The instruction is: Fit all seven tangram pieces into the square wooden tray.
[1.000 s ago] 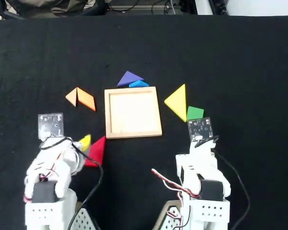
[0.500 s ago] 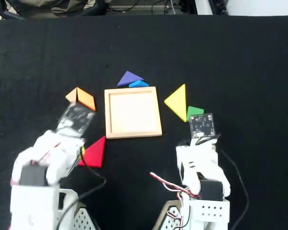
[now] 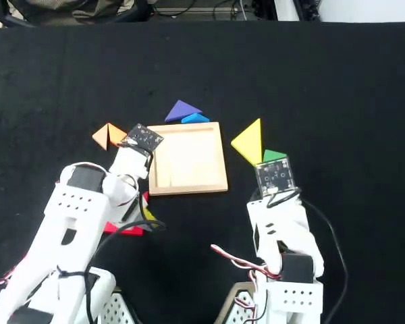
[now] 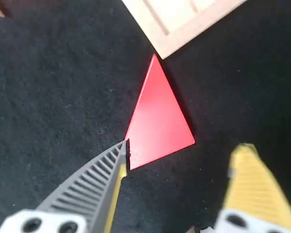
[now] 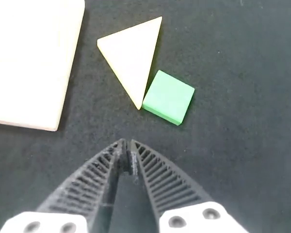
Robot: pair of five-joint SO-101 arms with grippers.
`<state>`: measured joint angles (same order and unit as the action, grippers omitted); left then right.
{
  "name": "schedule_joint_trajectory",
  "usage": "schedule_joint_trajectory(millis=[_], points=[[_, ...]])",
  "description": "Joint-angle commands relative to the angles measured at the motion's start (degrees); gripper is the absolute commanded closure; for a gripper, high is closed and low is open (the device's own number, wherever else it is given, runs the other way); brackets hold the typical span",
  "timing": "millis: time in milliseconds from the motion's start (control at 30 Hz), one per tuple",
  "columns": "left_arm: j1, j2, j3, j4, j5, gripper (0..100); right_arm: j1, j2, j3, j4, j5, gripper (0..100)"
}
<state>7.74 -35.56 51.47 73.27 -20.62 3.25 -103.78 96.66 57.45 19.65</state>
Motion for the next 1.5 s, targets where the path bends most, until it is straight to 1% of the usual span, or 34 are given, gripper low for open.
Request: schedule_joint_trajectory(millis=[0,100,167,300,400,533,733,900,1100,1233,1467], points=[[-0.92,0.79,-2.59,-0.88,-2.90,64,-0.18,-3.65,-0.13,0.26,0.79,98.6],[-2.07,0.70,0.13,-2.46,-12.40,64,-0.18,-3.56,-0.13,0.26,0.88,98.6],[-2.42,0.79,2.42,-4.48,-16.18,64,-0.18,-3.56,-0.13,0.26,0.88,98.6],[-2.77,0.79,8.04,-13.63,-18.81,64,-0.18,-3.47,-0.13,0.44,0.88,98.6],[-1.98,0.79,11.21,-16.44,-21.27,64,-0.26,-3.47,-0.13,1.23,0.88,98.6],[-0.04,0.79,12.35,-16.79,-21.36,64,-0.26,-3.47,-0.13,1.14,0.88,98.6],[-0.04,0.88,12.62,-16.88,-21.54,64,-0.26,-3.47,-0.13,1.14,0.88,98.6],[-1.63,1.32,12.53,-16.88,-24.44,64,-0.26,-3.47,-0.13,1.67,0.88,98.6],[-2.51,8.53,11.30,-19.60,-24.53,64,-0.26,-3.47,-0.13,1.93,0.97,98.6],[-2.42,12.75,8.57,-19.69,-23.56,64,-0.26,-3.47,-0.13,1.93,0.97,98.6],[-2.33,14.51,6.73,-21.01,-19.34,64,-0.26,-3.47,-0.13,1.93,0.97,98.6]])
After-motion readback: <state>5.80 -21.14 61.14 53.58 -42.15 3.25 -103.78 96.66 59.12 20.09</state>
